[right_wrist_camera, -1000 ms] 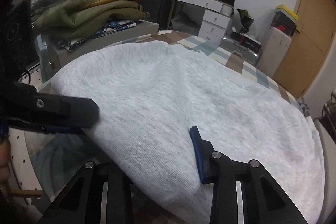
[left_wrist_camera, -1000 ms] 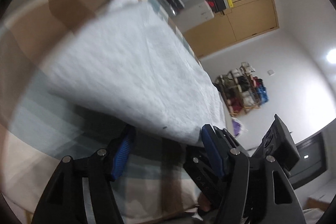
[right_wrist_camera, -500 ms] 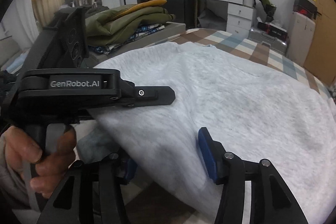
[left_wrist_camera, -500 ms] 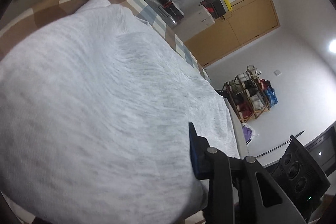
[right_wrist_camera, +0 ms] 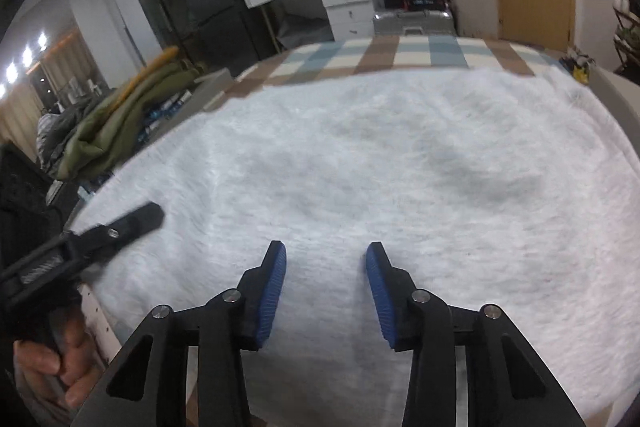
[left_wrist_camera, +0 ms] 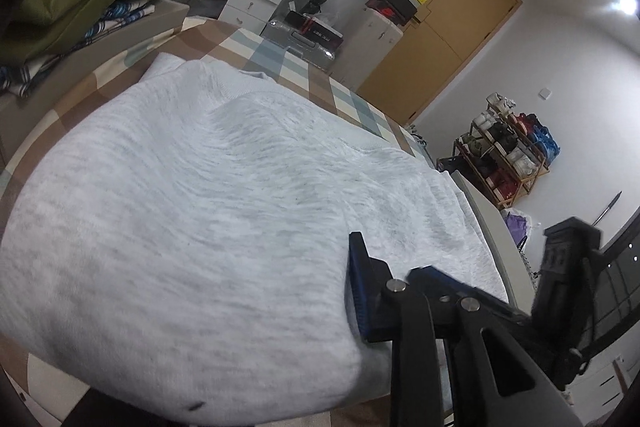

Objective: Fold large clothes

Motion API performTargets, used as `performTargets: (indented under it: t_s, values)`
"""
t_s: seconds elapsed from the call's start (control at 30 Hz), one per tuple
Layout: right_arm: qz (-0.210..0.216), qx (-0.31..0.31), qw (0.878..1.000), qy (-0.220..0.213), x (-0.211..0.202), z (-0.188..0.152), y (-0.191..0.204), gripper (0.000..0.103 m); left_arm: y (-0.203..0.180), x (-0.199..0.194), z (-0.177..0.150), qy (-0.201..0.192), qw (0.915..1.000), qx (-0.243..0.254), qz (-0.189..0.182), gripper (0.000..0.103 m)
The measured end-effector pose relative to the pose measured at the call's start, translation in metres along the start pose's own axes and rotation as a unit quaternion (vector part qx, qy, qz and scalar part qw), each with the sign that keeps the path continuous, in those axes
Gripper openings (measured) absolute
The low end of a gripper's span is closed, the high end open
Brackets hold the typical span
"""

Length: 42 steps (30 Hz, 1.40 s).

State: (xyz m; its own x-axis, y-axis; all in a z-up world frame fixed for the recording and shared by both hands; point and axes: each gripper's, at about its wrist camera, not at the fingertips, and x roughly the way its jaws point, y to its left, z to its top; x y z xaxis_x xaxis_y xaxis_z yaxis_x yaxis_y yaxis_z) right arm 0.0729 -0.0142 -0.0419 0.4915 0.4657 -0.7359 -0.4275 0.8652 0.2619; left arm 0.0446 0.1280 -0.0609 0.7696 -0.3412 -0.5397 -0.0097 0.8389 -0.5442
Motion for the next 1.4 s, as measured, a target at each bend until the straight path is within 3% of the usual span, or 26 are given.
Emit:
performTargets:
  t_s: [0.13,0.23,0.37,0.5,0.67,0.73,0.8,0.83,0.87,0.93,1.0,1.07,1.1,1.2,1.3,1.33,1.4]
  values:
    - [0.019,0.028,0.999,-0.012,0.000,-0.008,-0.006,0.040,-0.029,0.001,0.005,-0.015,0.9958,0.088,0.019,0.021]
    - [0.057,0.063,0.996,-0.014,-0.001,-0.008,-0.020,0.038,-0.066,0.004,0.013,-0.024,0.9820,0.187,0.014,0.021]
    - [0.103,0.105,0.989,-0.015,-0.005,-0.011,-0.040,0.029,-0.126,0.018,0.010,-0.011,0.9368,0.350,0.003,0.020]
    - [0.158,0.148,0.976,-0.007,-0.003,-0.015,-0.062,0.019,-0.167,0.042,0.008,0.031,0.8895,0.456,-0.015,0.020]
    - [0.175,0.156,0.972,0.002,-0.002,-0.016,-0.067,0.010,-0.193,0.066,-0.005,0.065,0.8526,0.518,-0.025,0.019]
    - [0.150,0.147,0.978,0.006,-0.013,-0.016,-0.066,0.010,-0.197,0.071,-0.008,0.067,0.8484,0.525,-0.020,0.019]
    - [0.105,0.116,0.988,-0.010,-0.036,-0.017,-0.063,0.014,-0.197,0.071,-0.006,0.069,0.8496,0.523,-0.016,0.019]
    - [0.071,0.095,0.992,-0.036,-0.053,-0.017,-0.061,0.032,-0.197,0.070,-0.006,0.069,0.8499,0.522,-0.014,0.019]
    - [0.036,0.078,0.995,-0.059,-0.068,-0.019,-0.060,0.057,-0.197,0.067,-0.007,0.068,0.8495,0.523,-0.011,0.019]
    - [-0.022,0.053,0.995,-0.076,-0.085,-0.023,-0.064,0.067,-0.198,0.063,-0.008,0.066,0.8462,0.529,-0.009,0.019]
    - [-0.031,0.066,0.996,-0.056,-0.080,-0.028,-0.076,0.066,-0.202,0.060,-0.010,0.065,0.8432,0.534,-0.011,0.019]
    - [-0.026,0.092,0.995,-0.014,-0.060,-0.033,-0.088,0.056,-0.204,0.058,-0.012,0.063,0.8385,0.541,-0.013,0.017]
    - [-0.024,0.100,0.995,-0.003,-0.055,-0.036,-0.094,0.057,-0.205,0.057,-0.014,0.062,0.8350,0.546,-0.017,0.017]
    - [-0.013,0.104,0.994,-0.010,-0.054,-0.037,-0.098,0.059,-0.207,0.055,-0.022,0.070,0.8227,0.563,-0.031,0.016]
    - [0.032,0.135,0.990,-0.016,-0.060,-0.041,-0.115,0.059,-0.218,0.066,-0.034,0.089,0.7980,0.594,-0.053,0.016]
    - [0.041,0.144,0.988,-0.020,-0.065,-0.041,-0.123,0.052,-0.221,0.071,-0.038,0.099,0.7876,0.605,-0.059,0.016]
    - [0.010,0.167,0.986,-0.027,-0.078,-0.037,-0.132,0.047,-0.229,0.084,-0.051,0.120,0.7685,0.625,-0.065,0.011]
